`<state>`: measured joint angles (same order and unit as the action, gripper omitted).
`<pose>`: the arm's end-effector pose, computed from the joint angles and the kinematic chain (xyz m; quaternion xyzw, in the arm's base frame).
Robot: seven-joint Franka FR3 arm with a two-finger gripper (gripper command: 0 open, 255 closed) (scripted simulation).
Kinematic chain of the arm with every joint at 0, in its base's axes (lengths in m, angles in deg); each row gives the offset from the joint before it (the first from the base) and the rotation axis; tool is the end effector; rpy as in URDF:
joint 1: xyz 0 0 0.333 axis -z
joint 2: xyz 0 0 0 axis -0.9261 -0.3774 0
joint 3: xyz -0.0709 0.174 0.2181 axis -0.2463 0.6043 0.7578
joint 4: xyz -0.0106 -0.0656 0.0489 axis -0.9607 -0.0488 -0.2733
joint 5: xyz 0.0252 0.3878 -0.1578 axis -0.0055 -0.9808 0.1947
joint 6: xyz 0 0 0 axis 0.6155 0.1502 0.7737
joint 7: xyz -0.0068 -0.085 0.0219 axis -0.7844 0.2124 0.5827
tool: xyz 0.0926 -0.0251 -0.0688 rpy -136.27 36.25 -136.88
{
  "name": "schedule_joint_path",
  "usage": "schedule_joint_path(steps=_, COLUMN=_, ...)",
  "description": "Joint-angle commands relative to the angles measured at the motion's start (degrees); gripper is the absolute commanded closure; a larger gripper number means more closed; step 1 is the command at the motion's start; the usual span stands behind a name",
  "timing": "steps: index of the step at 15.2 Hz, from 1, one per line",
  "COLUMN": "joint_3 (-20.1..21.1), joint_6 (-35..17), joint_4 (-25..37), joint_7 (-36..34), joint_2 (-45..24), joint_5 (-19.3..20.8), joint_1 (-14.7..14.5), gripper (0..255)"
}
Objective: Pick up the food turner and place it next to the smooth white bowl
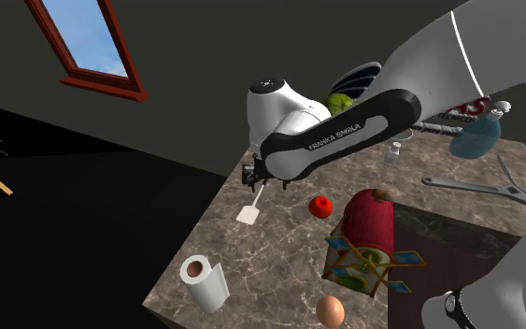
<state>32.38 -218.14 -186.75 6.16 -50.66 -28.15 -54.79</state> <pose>0.5739 -0.0575 0.2656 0.8715 -0.4889 0.0205 0.0322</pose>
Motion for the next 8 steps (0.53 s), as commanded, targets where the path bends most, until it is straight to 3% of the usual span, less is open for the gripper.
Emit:
schedule_joint_path(steps=1, joint_3=-0.9, joint_6=-1.29, joint_4=2.8, joint_7=-4.3, joint_2=-4.04, joint_5=0.45, joint_1=0.02, gripper=0)
schedule_joint_path(steps=8, joint_3=-4.89, joint_6=-4.26, joint_4=14.08, joint_7=-15.72, joint_2=-17.84, joint_5=-0.3, joint_1=0.32, gripper=0)
